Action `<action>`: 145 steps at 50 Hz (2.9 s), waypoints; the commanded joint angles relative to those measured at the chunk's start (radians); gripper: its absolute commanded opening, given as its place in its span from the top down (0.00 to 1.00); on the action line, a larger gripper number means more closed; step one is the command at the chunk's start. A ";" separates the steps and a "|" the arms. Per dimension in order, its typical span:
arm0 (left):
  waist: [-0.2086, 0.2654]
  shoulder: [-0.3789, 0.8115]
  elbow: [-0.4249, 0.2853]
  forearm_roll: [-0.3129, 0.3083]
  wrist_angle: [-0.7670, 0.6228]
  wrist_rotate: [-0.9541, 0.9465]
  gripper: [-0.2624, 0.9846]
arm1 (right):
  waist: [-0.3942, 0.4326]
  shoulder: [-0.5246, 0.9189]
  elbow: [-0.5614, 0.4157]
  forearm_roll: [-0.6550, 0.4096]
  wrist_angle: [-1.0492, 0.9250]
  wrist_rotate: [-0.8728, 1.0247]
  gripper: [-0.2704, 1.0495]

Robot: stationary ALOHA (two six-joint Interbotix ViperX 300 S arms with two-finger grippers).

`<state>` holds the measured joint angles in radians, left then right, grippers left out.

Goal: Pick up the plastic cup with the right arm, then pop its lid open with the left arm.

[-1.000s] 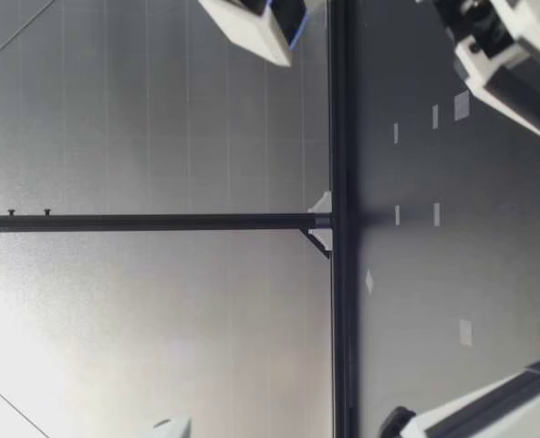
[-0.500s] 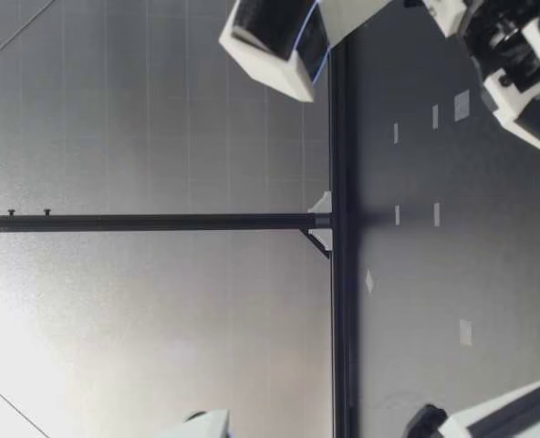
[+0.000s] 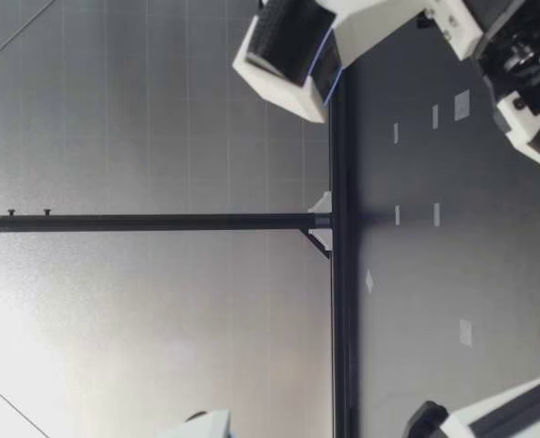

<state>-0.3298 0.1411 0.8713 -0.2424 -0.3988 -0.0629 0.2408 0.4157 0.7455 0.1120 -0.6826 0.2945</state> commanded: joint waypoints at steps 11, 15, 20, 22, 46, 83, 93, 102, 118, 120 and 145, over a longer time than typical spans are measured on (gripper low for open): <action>-0.002 -0.011 0.015 -0.002 -0.011 0.002 0.89 | 0.008 -0.015 -0.017 0.002 -0.005 -0.002 0.29; -0.002 -0.005 0.018 -0.002 -0.012 0.002 0.89 | 0.008 -0.014 -0.021 0.002 -0.005 -0.002 0.29; -0.002 0.005 0.018 -0.002 -0.029 0.002 0.89 | 0.008 -0.008 -0.032 0.002 -0.005 -0.002 0.29; -0.002 0.008 0.018 -0.002 -0.038 0.002 0.89 | 0.006 -0.006 -0.038 0.002 -0.005 0.000 0.29; -0.002 0.029 0.018 -0.002 -0.075 -0.002 0.89 | -0.003 0.011 -0.077 0.052 0.069 0.005 0.30; -0.002 -0.012 0.023 -0.002 -0.063 -0.017 0.89 | -0.003 0.002 -0.126 0.066 0.198 -0.009 0.56; -0.002 -0.115 0.048 -0.002 -0.048 -0.078 0.89 | -0.003 -0.083 -0.009 0.063 0.083 -0.015 0.56; -0.014 -0.141 0.048 0.003 -0.138 -0.334 0.72 | -0.003 -0.178 0.126 0.063 -0.164 -0.104 0.56; -0.031 -0.074 0.038 -0.012 -0.500 -0.996 0.09 | -0.003 -0.253 0.255 0.063 -0.465 -0.354 0.56; -0.032 -0.054 0.029 -0.044 -0.571 -1.069 0.13 | -0.003 -0.253 0.267 0.063 -0.489 -0.362 0.56; -0.032 0.043 -0.038 -0.106 -0.739 -1.204 0.19 | -0.003 -0.232 0.235 0.037 -0.525 -0.387 0.56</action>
<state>-0.3605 0.2240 0.8452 -0.3497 -1.1259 -1.2824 0.2393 0.1933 0.9986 0.1473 -1.2057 -0.0936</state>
